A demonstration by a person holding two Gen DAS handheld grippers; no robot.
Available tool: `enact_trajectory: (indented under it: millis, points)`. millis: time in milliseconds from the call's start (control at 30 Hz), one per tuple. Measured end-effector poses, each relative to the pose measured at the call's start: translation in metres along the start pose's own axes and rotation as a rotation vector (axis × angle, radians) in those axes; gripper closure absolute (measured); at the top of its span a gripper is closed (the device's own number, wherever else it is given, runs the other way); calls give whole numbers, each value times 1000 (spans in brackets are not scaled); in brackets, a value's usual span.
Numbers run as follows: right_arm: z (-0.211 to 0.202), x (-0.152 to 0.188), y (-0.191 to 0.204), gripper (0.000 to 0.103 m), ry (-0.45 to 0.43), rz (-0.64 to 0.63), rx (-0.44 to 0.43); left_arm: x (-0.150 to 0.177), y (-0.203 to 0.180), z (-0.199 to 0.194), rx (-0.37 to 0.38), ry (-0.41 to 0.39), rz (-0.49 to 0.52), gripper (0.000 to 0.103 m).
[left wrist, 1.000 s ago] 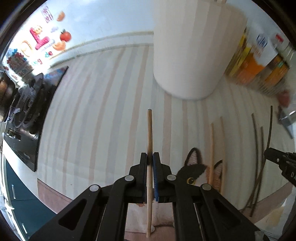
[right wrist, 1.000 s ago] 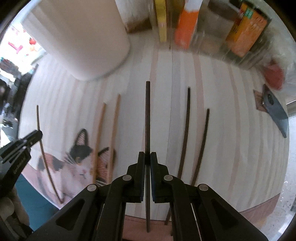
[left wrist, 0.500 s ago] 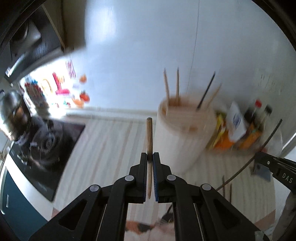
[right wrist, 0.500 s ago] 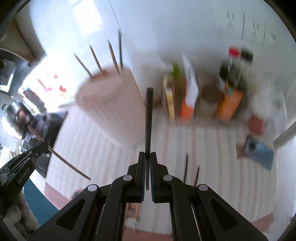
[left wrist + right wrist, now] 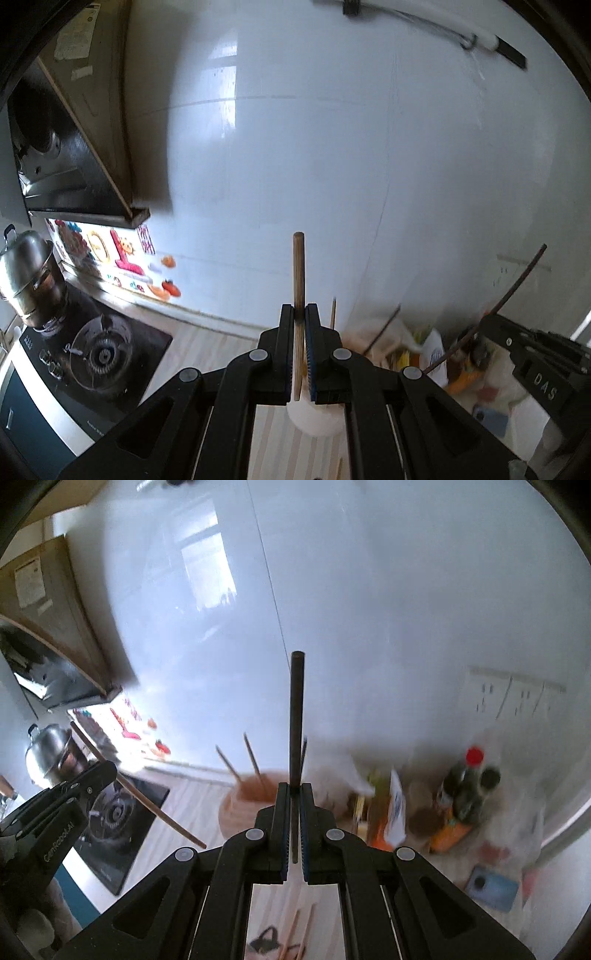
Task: Organize utensils
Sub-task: 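Lift both held chopsticks and carry them over the cream holder, then open both tools to drop the chopsticks into the cream holder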
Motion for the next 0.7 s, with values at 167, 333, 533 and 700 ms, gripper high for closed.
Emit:
enact_trajectory:
  millis: [167, 333, 533, 700]
  points:
    - [10, -34, 3, 98, -22, 12, 14, -22, 1, 31, 5, 30, -61, 100]
    - [36, -47, 2, 98, -12, 45, 13, -27, 5, 72, -17, 76, -98, 100]
    - [75, -53, -5, 98, 28, 79, 14, -37, 9, 93, -8, 74, -139, 100]
    - [96, -53, -13, 98, 55, 101, 2, -41, 2, 93, 33, 65, -133, 100]
Point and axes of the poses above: each gripper's, at about its wrist camera, not at the fingertips, and z roughly the way its jaws point, y to its left, x to its underside, the point moved 3 cm from there along z, roughly the way its jaws point, and after that the axes turned 3 degrees about y, right-handed, at the moved point
